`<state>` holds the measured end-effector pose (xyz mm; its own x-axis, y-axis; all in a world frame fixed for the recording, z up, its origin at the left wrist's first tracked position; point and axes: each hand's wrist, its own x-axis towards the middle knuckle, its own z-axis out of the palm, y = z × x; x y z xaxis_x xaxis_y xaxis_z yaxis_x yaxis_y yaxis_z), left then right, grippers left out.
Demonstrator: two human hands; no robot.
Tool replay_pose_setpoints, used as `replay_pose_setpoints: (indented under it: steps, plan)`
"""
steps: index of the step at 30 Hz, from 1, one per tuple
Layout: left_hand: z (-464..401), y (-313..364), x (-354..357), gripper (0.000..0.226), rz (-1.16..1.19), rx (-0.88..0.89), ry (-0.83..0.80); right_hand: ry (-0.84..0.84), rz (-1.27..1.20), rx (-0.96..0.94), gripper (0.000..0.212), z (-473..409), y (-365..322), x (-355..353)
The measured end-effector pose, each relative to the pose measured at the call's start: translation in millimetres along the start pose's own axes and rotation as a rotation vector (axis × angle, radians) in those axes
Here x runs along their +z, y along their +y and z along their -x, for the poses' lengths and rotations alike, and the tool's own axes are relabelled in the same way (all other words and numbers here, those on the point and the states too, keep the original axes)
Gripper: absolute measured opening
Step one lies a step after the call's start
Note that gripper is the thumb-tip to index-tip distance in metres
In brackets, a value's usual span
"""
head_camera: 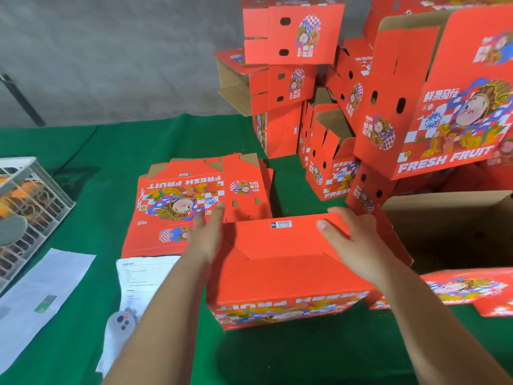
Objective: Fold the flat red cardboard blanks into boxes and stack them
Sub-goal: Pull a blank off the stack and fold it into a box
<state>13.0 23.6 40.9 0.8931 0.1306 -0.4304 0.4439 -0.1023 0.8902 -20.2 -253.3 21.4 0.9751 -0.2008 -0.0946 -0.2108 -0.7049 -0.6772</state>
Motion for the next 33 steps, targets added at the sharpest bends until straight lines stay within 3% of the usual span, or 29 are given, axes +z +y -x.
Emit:
replay_pose_setpoints:
  steps: [2, 4, 5, 6, 8, 12, 14, 16, 18, 21, 26, 33]
  plan:
    - [20.8, -2.8, 3.4, 0.066, 0.3, -0.275, -0.251, 0.103, 0.033, -0.025, 0.049, 7.5, 7.3, -6.2]
    - [34.9, -9.3, 19.7, 0.037, 0.392, -0.209, -0.256, 0.195, -0.044, -0.009, 0.051, 14.8, 14.9, -14.9]
    - [39.2, -14.1, 29.7, 0.02, 0.388, -0.097, -0.211, 0.224, -0.146, 0.025, 0.05, 18.3, 19.0, -18.3]
    - [43.1, -19.4, 38.8, 0.016, 0.388, 0.023, -0.166, 0.256, -0.228, 0.051, 0.046, 21.1, 25.4, -20.0]
    - [45.2, -29.0, 53.2, 0.035, 0.425, 0.16, -0.168, 0.338, -0.292, 0.069, 0.032, 26.3, 40.3, -18.7]
    - [47.2, -50.6, 62.8, 0.066, 0.573, 0.13, -0.155, 0.403, -0.3, 0.137, 0.022, 36.2, 67.4, -2.8]
    - [38.7, -65.3, 64.7, 0.062, 0.546, -0.113, -0.194, 0.431, -0.303, 0.132, 0.024, 42.1, 72.9, 4.7]
    - [34.5, -69.7, 64.2, 0.05, 0.387, -0.411, -0.341, 0.48, -0.324, 0.069, 0.03, 49.8, 76.0, 10.7]
    - [33.1, -75.3, 64.2, 0.05, 0.321, -0.534, -0.418, 0.499, -0.359, 0.038, 0.036, 57.3, 78.2, 14.6]
    - [39.5, -79.5, 70.8, 0.037, 0.377, -0.463, -0.355, 0.503, -0.379, 0.031, 0.039, 63.7, 87.4, 10.7]
    - [40.3, -70.1, 68.7, 0.042, 0.35, -0.346, -0.325, 0.577, -0.482, 0.066, 0.038, 66.8, 87.3, 4.1]
    - [48.7, -58.7, 47.0, 0.043, 0.208, -0.382, -0.434, 0.656, -0.553, 0.097, 0.028, 85.7, 102.7, 13.5]
